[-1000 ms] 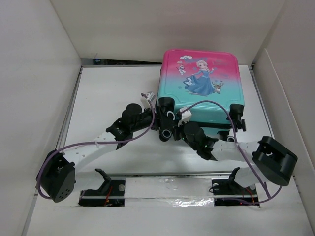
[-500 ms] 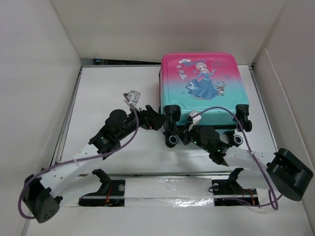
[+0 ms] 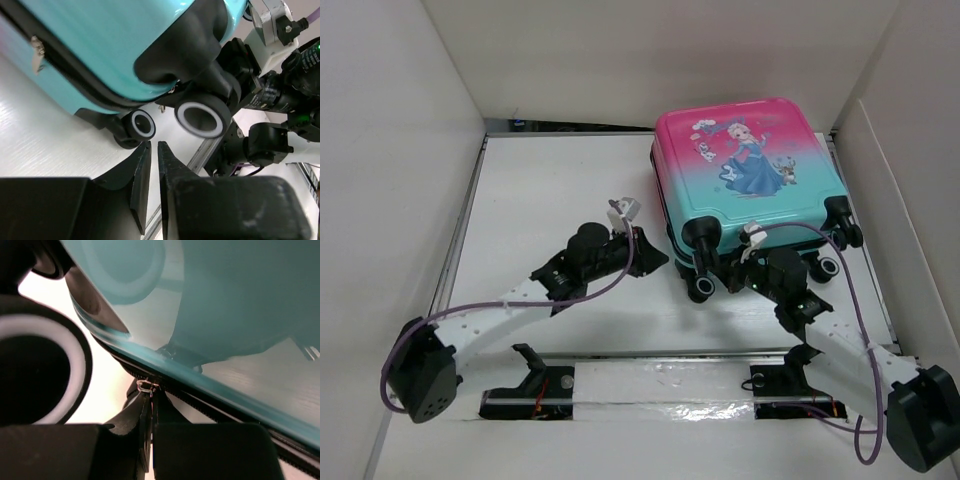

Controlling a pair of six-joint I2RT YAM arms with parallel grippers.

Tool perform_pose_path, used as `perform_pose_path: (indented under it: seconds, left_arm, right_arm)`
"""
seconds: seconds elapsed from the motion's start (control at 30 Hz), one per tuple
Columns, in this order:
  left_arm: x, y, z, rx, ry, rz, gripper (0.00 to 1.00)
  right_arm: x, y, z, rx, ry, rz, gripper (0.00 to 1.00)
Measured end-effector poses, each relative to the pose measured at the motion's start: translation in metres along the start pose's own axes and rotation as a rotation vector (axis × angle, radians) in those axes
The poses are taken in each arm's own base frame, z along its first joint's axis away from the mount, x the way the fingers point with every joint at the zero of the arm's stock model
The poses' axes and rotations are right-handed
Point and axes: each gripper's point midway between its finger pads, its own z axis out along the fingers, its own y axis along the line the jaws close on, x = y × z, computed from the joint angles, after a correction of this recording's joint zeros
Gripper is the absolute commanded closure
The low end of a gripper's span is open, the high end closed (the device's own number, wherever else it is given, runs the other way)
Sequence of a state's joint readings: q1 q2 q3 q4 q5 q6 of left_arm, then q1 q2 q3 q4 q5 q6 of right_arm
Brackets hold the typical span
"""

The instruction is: Pack the luggage

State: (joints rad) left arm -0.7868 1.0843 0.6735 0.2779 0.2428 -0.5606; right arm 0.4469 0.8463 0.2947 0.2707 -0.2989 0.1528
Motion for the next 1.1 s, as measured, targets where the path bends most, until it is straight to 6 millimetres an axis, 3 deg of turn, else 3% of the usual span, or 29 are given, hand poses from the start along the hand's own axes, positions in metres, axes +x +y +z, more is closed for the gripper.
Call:
perform_pose_path:
  seconds: [0.1,0.3,0.5,0.8,0.87,0.97,1.1]
  left_arm:
    - [0.008,-0.005,0.013,0.036,0.043,-0.001,0.94]
    - [-0.009,-0.034,0.033,0.164,0.032,0.004,0.95]
    - [-0.002,-0.063,0.055,0.230,0.087,0.039,0.96]
    - [-0.007,-0.065,0.062,0.212,0.163,0.045,0.99]
    - [-0.028,-0.074,0.075,0.230,0.102,0.062,1.00]
    - [-0.039,-0.080,0.091,0.261,0.061,0.069,1.00]
    - [-0.045,-0.073,0.076,0.249,0.010,0.066,1.00]
  right_arm:
    - [0.007,0.006,0.001,-0.019,0.021,-0.010,1.00]
    - [0.011,0.012,0.003,-0.009,0.025,-0.020,1.00]
    - [0.016,0.025,0.006,0.008,0.033,-0.022,1.00]
    - [0.018,0.035,0.015,0.118,-0.035,0.136,1.00]
    - [0.023,0.051,0.022,0.072,-0.049,0.137,1.00]
    - [0.021,0.083,0.029,-0.031,-0.078,0.106,1.00]
    - [0.023,0.102,0.015,-0.094,-0.066,0.062,1.00]
